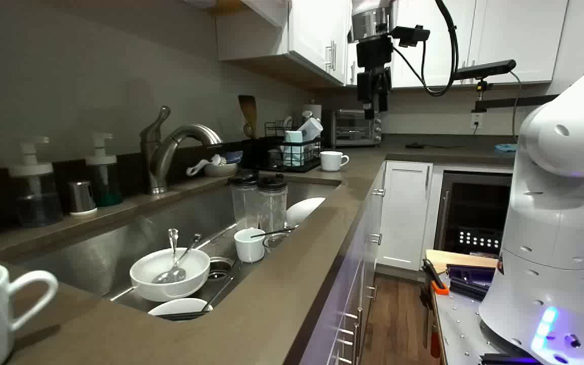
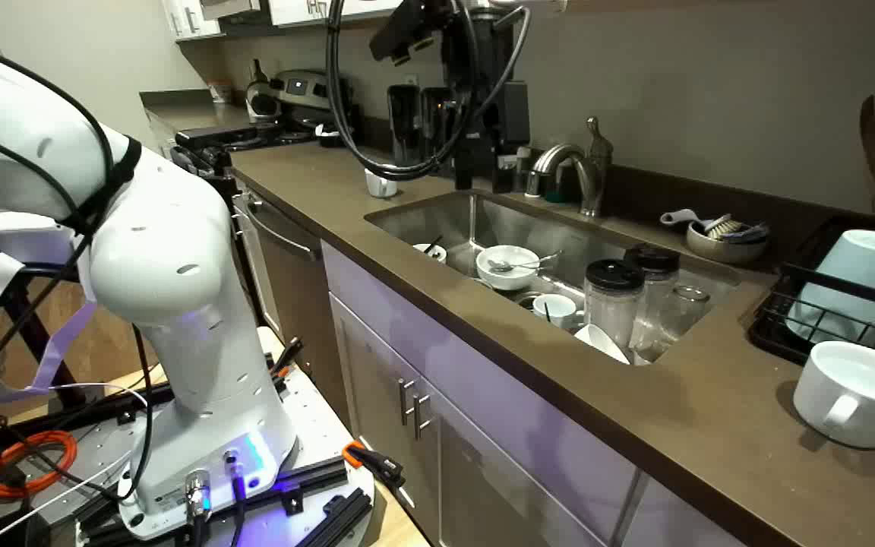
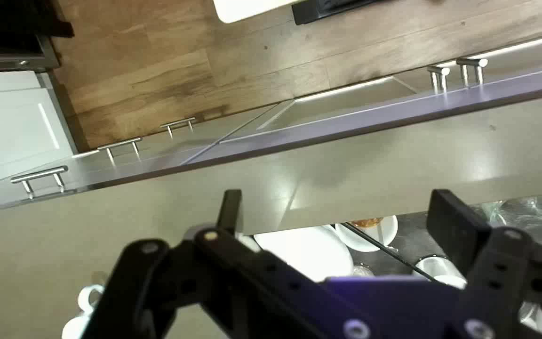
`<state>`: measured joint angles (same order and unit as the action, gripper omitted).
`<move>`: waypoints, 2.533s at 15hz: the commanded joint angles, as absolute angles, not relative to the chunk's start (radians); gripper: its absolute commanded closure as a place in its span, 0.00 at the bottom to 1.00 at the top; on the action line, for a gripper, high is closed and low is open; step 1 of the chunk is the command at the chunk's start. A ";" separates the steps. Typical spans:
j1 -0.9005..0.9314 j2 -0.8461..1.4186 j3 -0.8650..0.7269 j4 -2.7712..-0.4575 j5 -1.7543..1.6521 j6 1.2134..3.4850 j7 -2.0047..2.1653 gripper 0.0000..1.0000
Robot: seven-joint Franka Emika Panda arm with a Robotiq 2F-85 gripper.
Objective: Pick the white cup and pour its contents into the sink
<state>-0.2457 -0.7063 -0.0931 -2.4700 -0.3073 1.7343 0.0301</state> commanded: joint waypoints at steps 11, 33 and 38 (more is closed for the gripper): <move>-0.227 -0.707 -0.107 -2.467 -0.316 1.729 0.039 0.00; -0.275 -0.382 -0.656 -2.047 -0.261 1.718 -0.486 0.00; -0.213 -0.198 -0.739 -1.888 -0.111 1.708 -0.646 0.00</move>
<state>-0.2347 -0.3355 -0.7022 -2.0044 -0.2083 1.7384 -0.5439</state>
